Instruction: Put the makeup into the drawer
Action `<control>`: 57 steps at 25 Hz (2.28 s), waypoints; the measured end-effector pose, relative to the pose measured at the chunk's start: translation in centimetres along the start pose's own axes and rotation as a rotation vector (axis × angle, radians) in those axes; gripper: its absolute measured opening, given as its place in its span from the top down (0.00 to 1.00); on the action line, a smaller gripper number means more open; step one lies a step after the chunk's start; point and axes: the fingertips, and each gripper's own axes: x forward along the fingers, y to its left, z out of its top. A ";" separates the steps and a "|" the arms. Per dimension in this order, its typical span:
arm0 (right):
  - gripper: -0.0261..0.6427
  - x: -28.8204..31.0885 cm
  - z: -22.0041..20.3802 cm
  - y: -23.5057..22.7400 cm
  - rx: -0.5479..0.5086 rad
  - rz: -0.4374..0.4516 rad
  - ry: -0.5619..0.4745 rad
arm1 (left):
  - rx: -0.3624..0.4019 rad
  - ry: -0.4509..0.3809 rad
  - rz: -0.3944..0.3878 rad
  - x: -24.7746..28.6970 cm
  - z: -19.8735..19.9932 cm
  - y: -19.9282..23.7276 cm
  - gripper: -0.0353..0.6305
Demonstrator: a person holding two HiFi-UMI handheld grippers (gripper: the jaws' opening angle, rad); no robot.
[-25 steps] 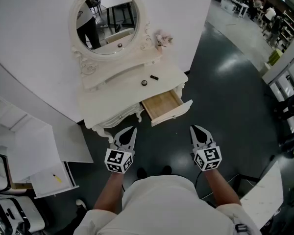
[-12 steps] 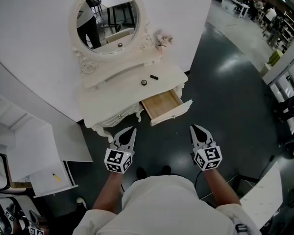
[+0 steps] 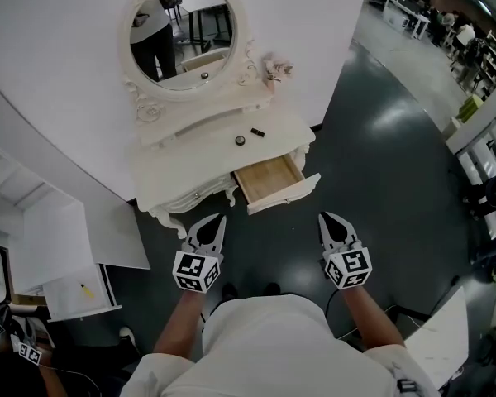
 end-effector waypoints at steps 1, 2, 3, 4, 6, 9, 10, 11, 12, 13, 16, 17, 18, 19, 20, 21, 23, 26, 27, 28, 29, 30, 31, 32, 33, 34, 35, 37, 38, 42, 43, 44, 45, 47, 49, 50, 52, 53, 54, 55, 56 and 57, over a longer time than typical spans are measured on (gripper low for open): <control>0.92 0.0 0.0 -0.4 -0.004 0.009 -0.002 | 0.002 0.000 0.004 0.2 -0.1 -0.4 0.92; 0.92 0.0 0.0 -0.8 -0.010 0.017 -0.003 | 0.001 -0.001 0.009 0.5 -0.2 -0.8 0.92; 0.92 0.0 0.0 -1.2 -0.016 0.025 -0.004 | 0.001 -0.003 0.012 0.7 -0.3 -1.3 0.92; 0.92 -0.1 -0.1 -1.5 -0.022 0.032 -0.004 | 0.000 -0.006 0.016 1.0 -0.4 -1.7 0.92; 0.92 -0.1 -0.5 -2.2 -0.031 0.048 -0.002 | 0.003 -0.008 0.022 1.4 -0.7 -2.6 0.92; 0.92 0.3 -1.0 -3.2 -0.037 0.064 0.005 | 0.003 -0.004 0.030 2.4 -1.1 -3.4 0.92; 0.92 0.5 -1.1 -3.3 -0.032 0.068 0.008 | -0.002 -0.001 0.033 2.6 -1.3 -3.4 0.92; 0.92 0.7 -1.2 -3.4 -0.028 0.071 0.009 | -0.008 0.003 0.038 2.7 -1.4 -3.4 0.92; 0.92 0.9 -1.2 -3.5 -0.027 0.073 0.009 | -0.014 0.006 0.043 2.8 -1.5 -3.2 0.92; 0.92 1.2 -1.1 -3.6 -0.028 0.075 0.008 | -0.019 0.007 0.049 3.1 -1.5 -2.9 0.92; 0.92 2.6 -1.0 -4.4 -0.027 0.073 0.013 | -0.027 0.002 0.060 4.3 -1.2 -1.8 0.92; 0.92 3.1 -1.0 -4.6 -0.023 0.071 0.016 | -0.026 0.001 0.061 4.7 -1.0 -1.4 0.92; 0.92 3.6 -1.0 -4.8 -0.020 0.068 0.019 | -0.023 0.000 0.060 5.1 -0.8 -1.0 0.92; 0.92 4.2 -1.0 -4.8 -0.018 0.065 0.022 | -0.019 0.000 0.058 5.5 -0.7 -0.5 0.92; 0.92 4.8 -0.9 -4.9 -0.018 0.061 0.023 | -0.014 0.001 0.056 5.9 -0.5 0.1 0.92; 0.92 5.5 -0.8 -4.9 -0.018 0.056 0.022 | -0.010 0.002 0.053 6.4 -0.4 0.8 0.92; 0.92 7.1 -0.5 -5.0 -0.016 0.043 0.018 | -0.004 0.004 0.048 7.4 -0.2 2.2 0.92; 0.92 9.5 0.0 -5.0 -0.020 0.031 0.020 | 0.009 0.012 0.037 8.8 0.1 4.5 0.92; 0.92 10.3 0.2 -5.0 -0.024 0.028 0.023 | 0.015 0.014 0.031 9.3 0.2 5.2 0.92; 0.92 11.0 0.3 -5.0 -0.027 0.024 0.027 | 0.019 0.016 0.025 9.9 0.3 5.9 0.92; 0.92 11.7 0.4 -5.1 -0.027 0.019 0.031 | 0.021 0.019 0.020 10.4 0.3 6.5 0.92; 0.92 12.4 0.5 -5.2 -0.023 0.013 0.035 | 0.020 0.022 0.015 10.9 0.3 7.2 0.92; 0.92 13.0 0.6 -5.2 -0.018 0.006 0.038 | 0.019 0.026 0.010 11.4 0.4 7.9 0.92; 0.92 13.7 0.7 -5.2 -0.014 -0.001 0.041 | 0.019 0.030 0.004 11.9 0.5 8.6 0.92; 0.92 14.4 0.8 -5.2 -0.009 -0.008 0.046 | 0.018 0.034 -0.001 12.4 0.5 9.3 0.92; 0.92 15.1 0.8 -5.2 -0.005 -0.016 0.050 | 0.016 0.037 -0.007 12.9 0.6 10.0 0.92; 0.92 15.7 0.9 -5.2 -0.002 -0.025 0.054 | 0.013 0.040 -0.014 13.4 0.7 10.6 0.92; 0.92 17.0 1.2 -5.1 0.002 -0.040 0.061 | 0.012 0.045 -0.032 14.3 1.0 11.8 0.92; 0.92 17.7 1.4 -4.9 0.002 -0.048 0.062 | 0.015 0.049 -0.044 14.7 1.1 12.3 0.92; 0.92 20.3 2.2 -4.5 0.007 -0.086 0.061 | 0.036 0.060 -0.098 16.8 1.6 14.9 0.92; 0.92 21.0 2.4 -4.3 0.006 -0.095 0.060 | 0.041 0.062 -0.108 17.3 1.7 15.6 0.92; 0.92 21.6 2.5 -4.1 0.004 -0.103 0.059 | 0.046 0.064 -0.117 17.8 1.7 16.3 0.92; 0.92 22.2 2.7 -4.0 0.002 -0.112 0.058 | 0.049 0.067 -0.125 18.3 1.8 17.0 0.92; 0.92 22.9 3.0 -3.8 -0.001 -0.129 0.058 | 0.053 0.075 -0.139 19.2 1.7 18.1 0.92; 0.92 23.4 2.9 -3.8 0.005 -0.146 0.064 | 0.054 0.083 -0.152 19.9 1.6 18.9 0.92; 0.92 23.5 2.9 -3.8 0.008 -0.154 0.069 | 0.054 0.085 -0.158 20.2 1.6 19.2 0.92; 0.92 23.8 2.7 -3.9 0.012 -0.165 0.080 | 0.054 0.086 -0.169 20.6 1.8 19.7 0.92; 0.92 24.0 2.5 -4.0 0.014 -0.168 0.085 | 0.053 0.086 -0.172 20.9 1.9 19.9 0.92; 0.92 24.2 2.4 -4.1 0.015 -0.170 0.090 | 0.053 0.086 -0.173 21.1 1.9 20.1 0.92; 0.92 24.5 2.4 -4.1 0.017 -0.170 0.094 | 0.051 0.088 -0.173 21.4 1.9 20.3 0.92; 0.92 24.8 2.3 -4.2 0.019 -0.168 0.098 | 0.049 0.089 -0.172 21.6 1.9 20.5 0.92; 0.92 25.2 2.3 -4.2 0.020 -0.166 0.100 | 0.046 0.091 -0.170 21.9 1.9 20.7 0.92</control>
